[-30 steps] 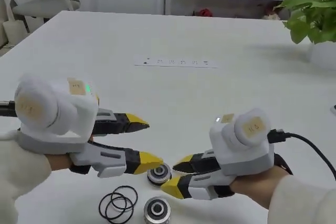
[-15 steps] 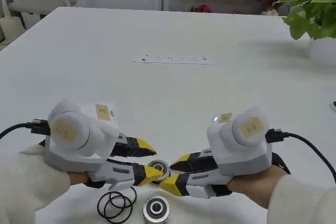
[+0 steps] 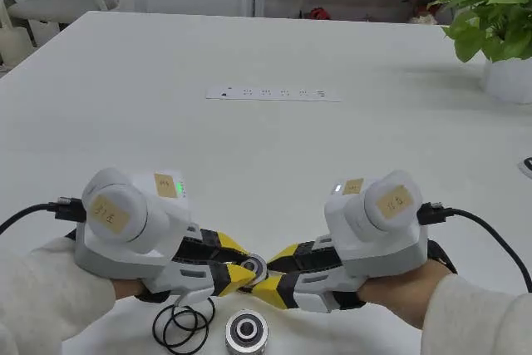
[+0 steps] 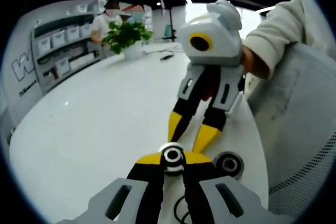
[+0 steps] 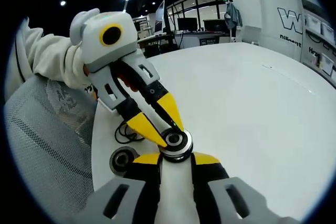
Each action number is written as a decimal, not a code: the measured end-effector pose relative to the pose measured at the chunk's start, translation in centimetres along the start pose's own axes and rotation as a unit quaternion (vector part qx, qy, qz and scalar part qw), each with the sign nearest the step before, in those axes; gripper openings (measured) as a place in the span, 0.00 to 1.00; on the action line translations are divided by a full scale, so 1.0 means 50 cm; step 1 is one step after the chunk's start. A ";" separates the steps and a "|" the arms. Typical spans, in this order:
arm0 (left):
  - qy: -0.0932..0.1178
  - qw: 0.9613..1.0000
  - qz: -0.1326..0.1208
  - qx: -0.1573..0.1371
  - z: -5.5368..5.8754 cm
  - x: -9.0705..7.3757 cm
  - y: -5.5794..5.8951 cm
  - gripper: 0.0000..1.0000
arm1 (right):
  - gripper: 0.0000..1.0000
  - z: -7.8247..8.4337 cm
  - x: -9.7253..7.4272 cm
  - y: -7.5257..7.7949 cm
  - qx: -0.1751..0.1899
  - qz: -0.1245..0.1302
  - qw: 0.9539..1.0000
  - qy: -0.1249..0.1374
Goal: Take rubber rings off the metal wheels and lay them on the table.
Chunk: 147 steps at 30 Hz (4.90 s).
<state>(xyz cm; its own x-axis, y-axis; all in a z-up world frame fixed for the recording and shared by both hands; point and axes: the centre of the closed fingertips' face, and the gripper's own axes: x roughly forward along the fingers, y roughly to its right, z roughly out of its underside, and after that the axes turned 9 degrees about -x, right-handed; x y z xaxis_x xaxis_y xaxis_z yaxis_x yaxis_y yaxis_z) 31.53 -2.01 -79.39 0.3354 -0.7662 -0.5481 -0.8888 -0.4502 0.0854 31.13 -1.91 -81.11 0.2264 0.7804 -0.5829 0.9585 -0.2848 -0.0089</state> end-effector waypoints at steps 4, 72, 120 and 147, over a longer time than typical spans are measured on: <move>0.002 1.000 0.000 -0.002 0.000 0.000 0.000 0.14 | 0.17 0.001 -0.001 -0.001 -0.002 -0.002 1.000 -0.002; 0.017 1.000 -0.011 0.001 0.003 0.000 -0.002 0.13 | 0.00 -0.020 -0.023 0.023 0.240 -0.005 0.970 0.036; 0.018 1.000 -0.014 -0.002 0.001 0.001 -0.001 0.14 | 0.00 -0.047 -0.023 0.012 0.231 -0.024 0.971 0.063; -0.006 1.000 -0.018 0.008 -0.001 -0.001 0.002 0.14 | 0.00 -0.036 -0.032 0.025 0.253 -0.016 0.965 0.067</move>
<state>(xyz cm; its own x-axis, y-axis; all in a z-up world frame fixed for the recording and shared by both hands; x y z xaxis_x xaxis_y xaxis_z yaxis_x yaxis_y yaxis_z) 31.46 -2.05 -79.33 0.3645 -0.7436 -0.5605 -0.8811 -0.4702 0.0508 32.25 -2.51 -78.72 0.2516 0.8486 -0.4655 0.7664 -0.4683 -0.4396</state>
